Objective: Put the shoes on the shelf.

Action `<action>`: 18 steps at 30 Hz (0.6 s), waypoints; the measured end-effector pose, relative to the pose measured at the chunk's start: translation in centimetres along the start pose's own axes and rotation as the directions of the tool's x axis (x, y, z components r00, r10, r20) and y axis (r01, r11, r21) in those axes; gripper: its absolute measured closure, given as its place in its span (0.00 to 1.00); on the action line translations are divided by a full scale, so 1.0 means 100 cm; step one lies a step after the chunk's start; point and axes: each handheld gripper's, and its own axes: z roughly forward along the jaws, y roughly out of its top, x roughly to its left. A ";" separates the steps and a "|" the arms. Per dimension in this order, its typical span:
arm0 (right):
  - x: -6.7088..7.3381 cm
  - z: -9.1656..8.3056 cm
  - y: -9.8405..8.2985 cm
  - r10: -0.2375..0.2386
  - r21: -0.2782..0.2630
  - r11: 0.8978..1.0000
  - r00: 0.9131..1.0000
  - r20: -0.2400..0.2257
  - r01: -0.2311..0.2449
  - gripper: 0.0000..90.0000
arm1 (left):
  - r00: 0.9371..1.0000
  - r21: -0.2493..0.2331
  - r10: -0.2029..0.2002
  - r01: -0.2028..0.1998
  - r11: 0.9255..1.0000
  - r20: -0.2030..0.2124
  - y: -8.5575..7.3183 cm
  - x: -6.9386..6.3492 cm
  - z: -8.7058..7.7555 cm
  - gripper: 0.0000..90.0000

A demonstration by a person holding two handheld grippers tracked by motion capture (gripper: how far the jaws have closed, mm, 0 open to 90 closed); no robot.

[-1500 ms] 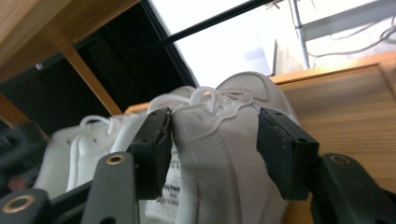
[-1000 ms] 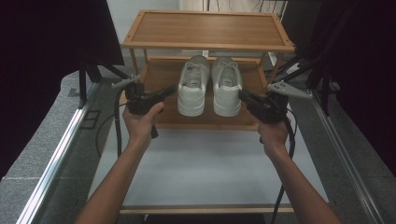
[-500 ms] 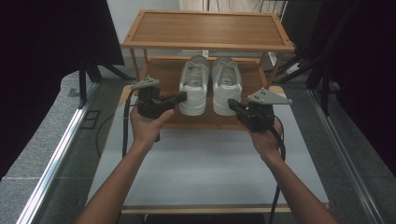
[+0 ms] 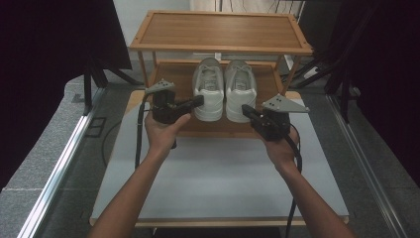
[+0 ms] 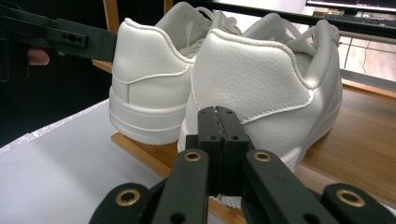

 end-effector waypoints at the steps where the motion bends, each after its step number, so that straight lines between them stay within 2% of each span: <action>1: 0.000 0.000 0.000 0.000 -0.003 1.000 1.000 0.002 0.000 0.99 | 1.000 0.002 0.000 0.000 1.000 -0.003 0.000 0.000 0.001 1.00; 5: -0.001 0.000 0.000 0.012 -0.002 1.000 1.000 -0.003 -0.012 0.99 | 1.000 -0.005 -0.004 0.004 1.000 -0.012 0.003 0.002 0.003 1.00; 9: -0.001 0.000 -0.001 0.019 -0.007 1.000 1.000 -0.006 -0.019 0.99 | 0.999 -0.025 -0.044 0.043 0.999 -0.009 0.005 0.008 0.006 1.00; 12: -0.002 0.000 -0.002 0.023 -0.010 1.000 1.000 -0.010 -0.023 0.99 | 0.998 -0.026 -0.058 0.058 0.998 -0.011 0.004 0.008 0.006 1.00; 14: -0.002 0.000 -0.002 0.028 -0.005 1.000 0.999 -0.019 -0.028 0.99 | 0.999 -0.024 -0.030 0.029 0.999 -0.034 0.002 0.003 0.004 1.00; 17: -0.002 -0.001 -0.003 0.025 -0.006 1.000 0.999 -0.021 -0.025 0.99 | 1.000 -0.013 -0.023 0.023 1.000 0.005 -0.003 -0.003 0.004 1.00; 18: -0.003 -0.001 -0.003 0.026 -0.007 1.000 0.999 -0.022 -0.026 0.99 | 1.000 0.005 0.011 -0.011 1.000 0.001 -0.005 -0.009 0.005 1.00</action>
